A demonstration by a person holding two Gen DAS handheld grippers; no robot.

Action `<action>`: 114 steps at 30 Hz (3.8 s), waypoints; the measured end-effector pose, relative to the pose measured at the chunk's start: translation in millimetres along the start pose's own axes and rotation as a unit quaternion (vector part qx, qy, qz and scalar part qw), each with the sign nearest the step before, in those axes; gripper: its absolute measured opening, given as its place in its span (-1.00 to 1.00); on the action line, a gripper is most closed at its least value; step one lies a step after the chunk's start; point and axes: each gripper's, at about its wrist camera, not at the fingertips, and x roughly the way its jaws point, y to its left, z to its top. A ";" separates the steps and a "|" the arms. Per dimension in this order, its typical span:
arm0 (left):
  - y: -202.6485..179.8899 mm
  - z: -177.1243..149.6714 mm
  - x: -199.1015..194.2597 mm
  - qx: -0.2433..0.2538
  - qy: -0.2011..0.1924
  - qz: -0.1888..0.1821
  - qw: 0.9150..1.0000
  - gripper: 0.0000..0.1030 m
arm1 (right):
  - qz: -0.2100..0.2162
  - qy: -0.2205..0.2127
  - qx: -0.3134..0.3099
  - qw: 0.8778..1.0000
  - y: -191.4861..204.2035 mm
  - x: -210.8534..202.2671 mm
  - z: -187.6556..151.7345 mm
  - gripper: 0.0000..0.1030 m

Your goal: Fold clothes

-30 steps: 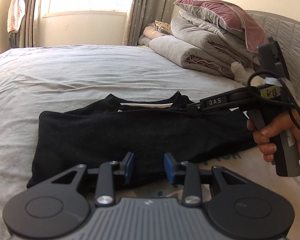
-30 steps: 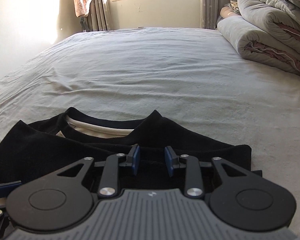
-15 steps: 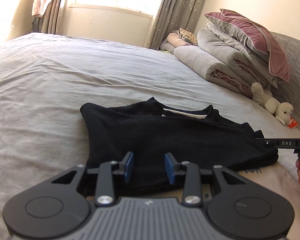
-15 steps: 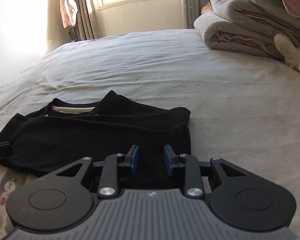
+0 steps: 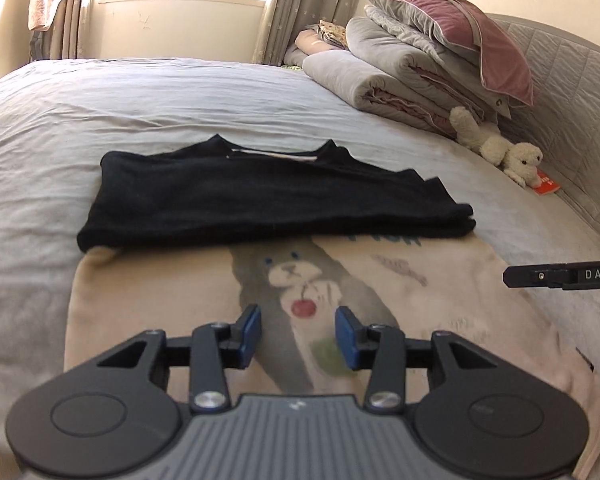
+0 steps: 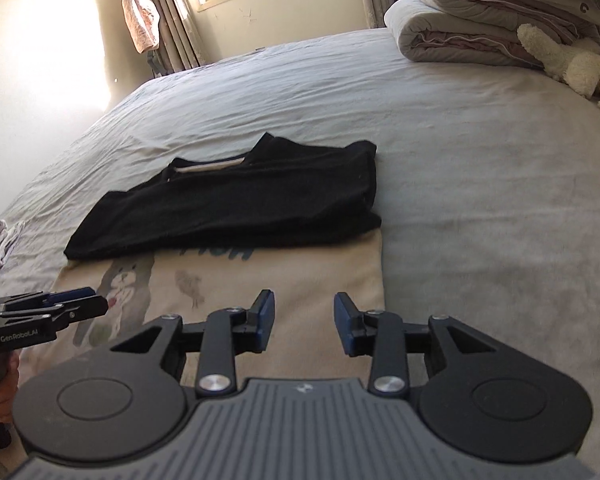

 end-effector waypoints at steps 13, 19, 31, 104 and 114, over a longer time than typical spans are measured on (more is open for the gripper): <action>-42.9 -64.6 -80.1 0.013 0.025 0.054 0.998 -0.13 | -0.067 0.038 -0.051 0.996 5.6 -66.4 -82.6 -0.19; -44.4 -84.3 -109.9 0.006 0.035 0.057 0.998 -0.11 | -0.067 0.046 -0.046 0.996 0.1 -86.8 -106.8 -0.17; 27.1 -81.1 -155.5 -0.174 0.026 0.124 0.976 -0.16 | 0.020 0.039 0.086 0.995 -42.4 -114.0 -114.3 -0.08; 123.5 -6.4 -46.8 -0.367 0.069 0.014 0.927 -0.87 | 0.049 0.040 0.193 0.979 -69.6 -14.2 -9.5 -0.75; 143.8 -7.1 -43.0 -0.446 0.027 -0.025 0.894 -0.79 | 0.062 0.014 0.251 0.966 -94.4 -16.5 -1.8 -0.55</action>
